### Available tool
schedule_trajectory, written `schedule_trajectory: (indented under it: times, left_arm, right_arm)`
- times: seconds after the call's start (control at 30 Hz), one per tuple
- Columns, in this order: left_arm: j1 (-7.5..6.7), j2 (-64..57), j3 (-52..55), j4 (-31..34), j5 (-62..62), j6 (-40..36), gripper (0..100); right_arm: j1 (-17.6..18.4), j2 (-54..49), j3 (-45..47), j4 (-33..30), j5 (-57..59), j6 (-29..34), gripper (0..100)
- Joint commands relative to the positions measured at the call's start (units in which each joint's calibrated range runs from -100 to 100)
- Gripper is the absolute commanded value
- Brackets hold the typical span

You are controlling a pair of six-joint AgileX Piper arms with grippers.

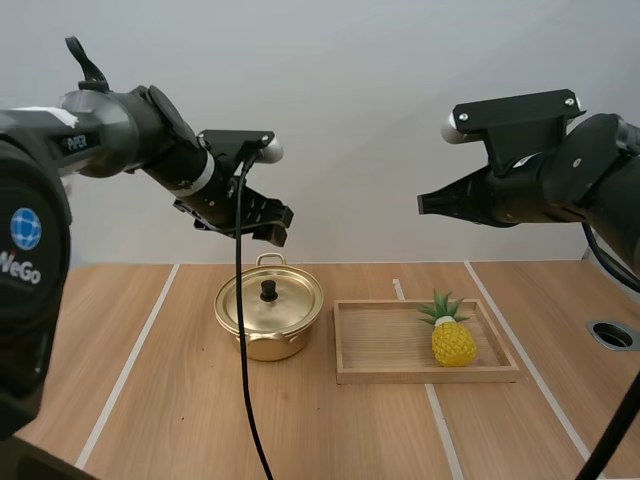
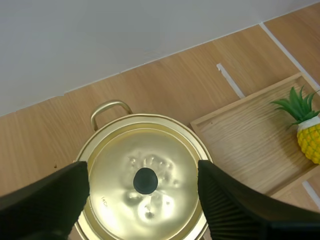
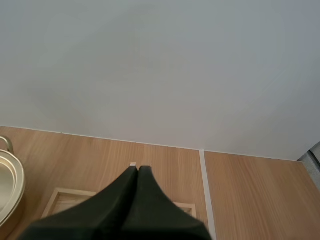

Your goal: Open the pot, put the pineapple inside, and close it

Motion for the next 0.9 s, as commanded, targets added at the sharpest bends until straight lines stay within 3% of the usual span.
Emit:
schedule_trajectory:
  times: [0.0,0.2,0.87]
  left_arm:
    - [-0.23,1.71,1.68,-1.82,-2.85,1.87,100]
    - [-0.23,4.90,3.44,-5.49,-3.80,5.05,100]
    - [-0.23,14.43,3.44,-6.23,-6.09,7.92,100]
  right_arm:
    - [-0.22,-0.38,-0.51,-0.51,1.31,-0.05,0]
    - [-0.22,-0.38,-0.51,-0.51,1.50,-0.05,0]
    - [-0.22,-0.38,-0.51,-0.06,1.50,-0.05,0]
